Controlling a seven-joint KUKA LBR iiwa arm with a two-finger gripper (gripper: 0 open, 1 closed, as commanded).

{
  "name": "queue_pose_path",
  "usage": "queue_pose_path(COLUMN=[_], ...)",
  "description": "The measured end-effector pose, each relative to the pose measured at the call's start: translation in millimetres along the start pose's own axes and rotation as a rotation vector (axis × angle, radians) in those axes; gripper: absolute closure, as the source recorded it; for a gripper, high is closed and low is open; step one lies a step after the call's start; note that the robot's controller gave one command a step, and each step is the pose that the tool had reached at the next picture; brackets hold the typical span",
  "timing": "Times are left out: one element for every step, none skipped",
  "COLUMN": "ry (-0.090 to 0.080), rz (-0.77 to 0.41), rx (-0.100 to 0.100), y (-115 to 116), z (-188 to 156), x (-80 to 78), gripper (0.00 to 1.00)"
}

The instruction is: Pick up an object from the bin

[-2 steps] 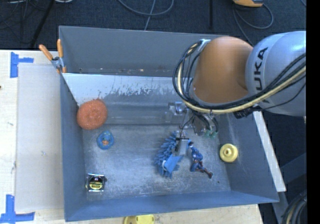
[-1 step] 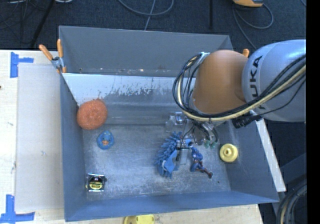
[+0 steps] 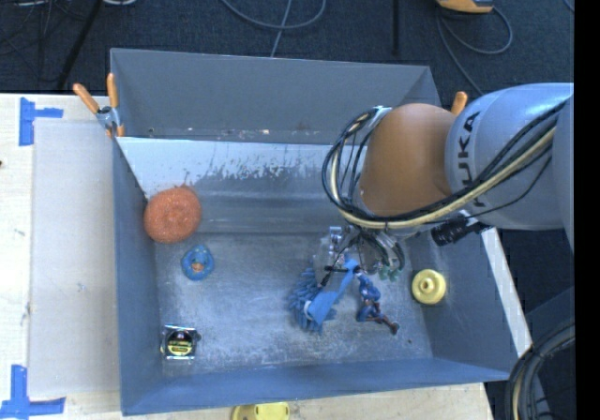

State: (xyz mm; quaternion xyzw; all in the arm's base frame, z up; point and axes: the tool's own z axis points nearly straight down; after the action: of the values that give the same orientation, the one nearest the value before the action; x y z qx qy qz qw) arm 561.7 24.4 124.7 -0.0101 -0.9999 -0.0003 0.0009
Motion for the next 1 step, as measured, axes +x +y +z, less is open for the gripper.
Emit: queue_pose_path(ry=[0.000], rz=[0.001], rx=[0.000], y=[-0.1], z=[0.0], x=[0.0], gripper=[0.00])
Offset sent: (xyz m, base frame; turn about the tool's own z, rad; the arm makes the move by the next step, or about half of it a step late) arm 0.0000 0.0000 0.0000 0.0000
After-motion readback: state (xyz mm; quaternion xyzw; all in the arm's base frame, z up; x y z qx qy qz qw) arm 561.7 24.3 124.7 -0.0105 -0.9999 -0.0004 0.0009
